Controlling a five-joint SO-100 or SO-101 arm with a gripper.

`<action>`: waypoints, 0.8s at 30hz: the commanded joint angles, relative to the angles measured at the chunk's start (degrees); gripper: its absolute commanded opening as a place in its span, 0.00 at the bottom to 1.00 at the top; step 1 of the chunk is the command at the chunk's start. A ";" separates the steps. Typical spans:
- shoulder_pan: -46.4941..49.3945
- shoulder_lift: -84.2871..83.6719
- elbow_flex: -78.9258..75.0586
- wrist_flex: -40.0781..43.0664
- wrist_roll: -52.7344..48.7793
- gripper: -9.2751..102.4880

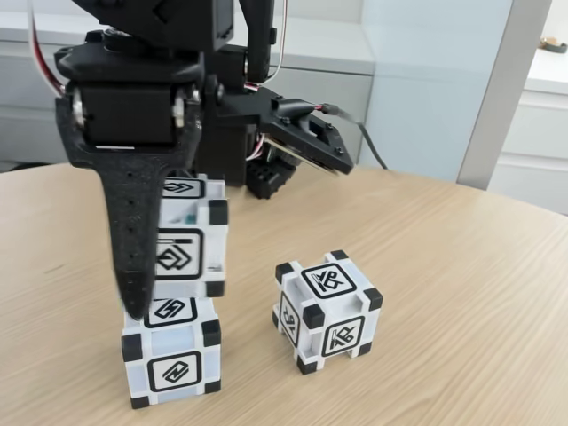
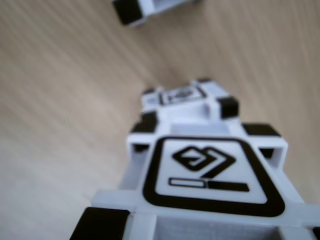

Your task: Stack cubes from left to right.

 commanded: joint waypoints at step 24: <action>2.81 -3.87 -7.21 -0.70 -0.26 0.08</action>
